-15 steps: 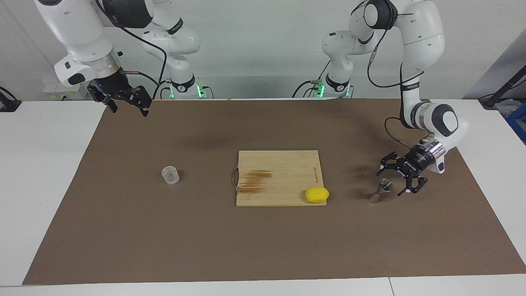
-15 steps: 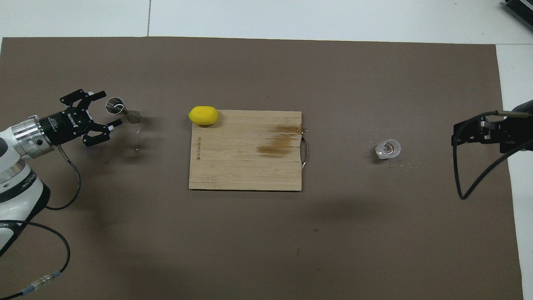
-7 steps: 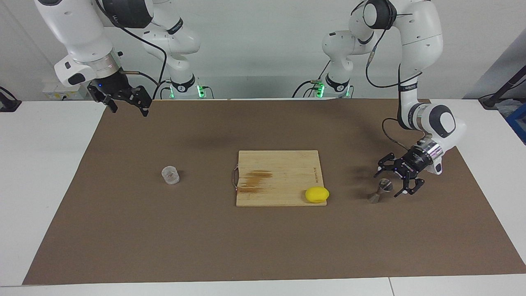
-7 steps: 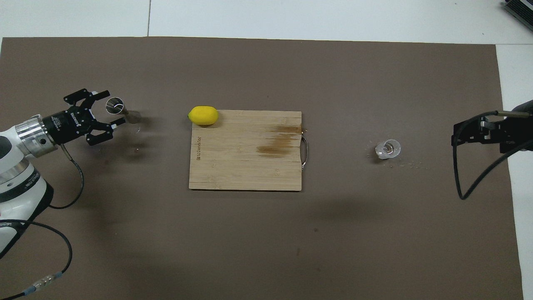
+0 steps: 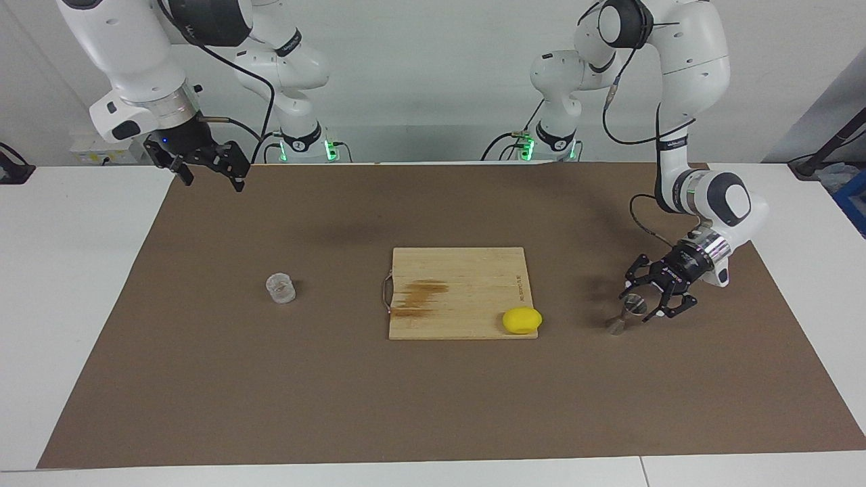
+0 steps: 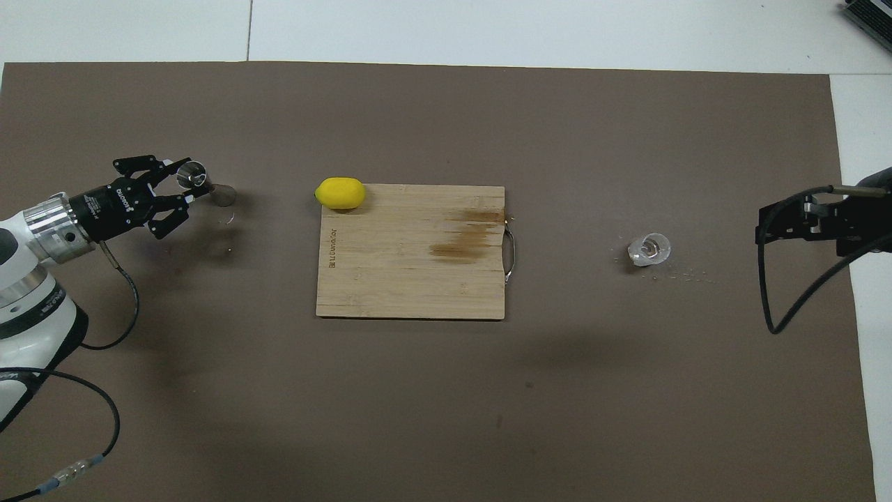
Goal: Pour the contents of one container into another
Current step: 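Close the left gripper around the metal cup, then lift the metal cup with the left gripper and carry it over the board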
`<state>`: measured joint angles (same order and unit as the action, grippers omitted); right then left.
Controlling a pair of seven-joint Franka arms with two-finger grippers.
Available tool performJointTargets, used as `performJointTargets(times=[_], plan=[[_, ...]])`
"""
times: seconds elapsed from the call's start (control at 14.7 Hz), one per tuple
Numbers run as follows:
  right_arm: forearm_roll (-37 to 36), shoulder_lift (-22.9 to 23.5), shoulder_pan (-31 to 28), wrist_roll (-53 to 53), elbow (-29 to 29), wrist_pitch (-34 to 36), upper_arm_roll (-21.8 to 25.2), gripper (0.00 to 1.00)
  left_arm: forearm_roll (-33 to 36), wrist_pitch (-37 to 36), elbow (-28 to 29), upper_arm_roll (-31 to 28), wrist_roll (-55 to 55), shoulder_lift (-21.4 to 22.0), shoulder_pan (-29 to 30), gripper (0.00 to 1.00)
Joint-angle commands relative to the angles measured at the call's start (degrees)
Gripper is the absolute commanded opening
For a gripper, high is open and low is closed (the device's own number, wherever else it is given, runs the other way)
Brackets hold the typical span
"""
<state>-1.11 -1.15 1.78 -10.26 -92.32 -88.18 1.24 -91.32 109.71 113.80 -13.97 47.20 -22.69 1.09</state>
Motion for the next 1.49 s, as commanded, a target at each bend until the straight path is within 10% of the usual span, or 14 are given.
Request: performJointTargets(times=[0.0,0.81,1.43], plan=[[1.2,-1.3,-0.9,1.4,-1.5,-0.6,-0.3,1.0,-1.1,0.5,-0.5,-0.1,0.9,-0.5,0.0,0.0],[1.2,-1.4,-0.6,1.2,-1.5,-0.3,-0.3,1.0,-0.1,-3.1,-4.0,7.9,10.4,4.7,-0.9,0.0],[1.1,-1.3,-0.7,1.6,-1.5,-0.5,-0.3,1.0,-1.2,10.8,-3.8,9.2,13.5,9.1,-20.6,0.0]])
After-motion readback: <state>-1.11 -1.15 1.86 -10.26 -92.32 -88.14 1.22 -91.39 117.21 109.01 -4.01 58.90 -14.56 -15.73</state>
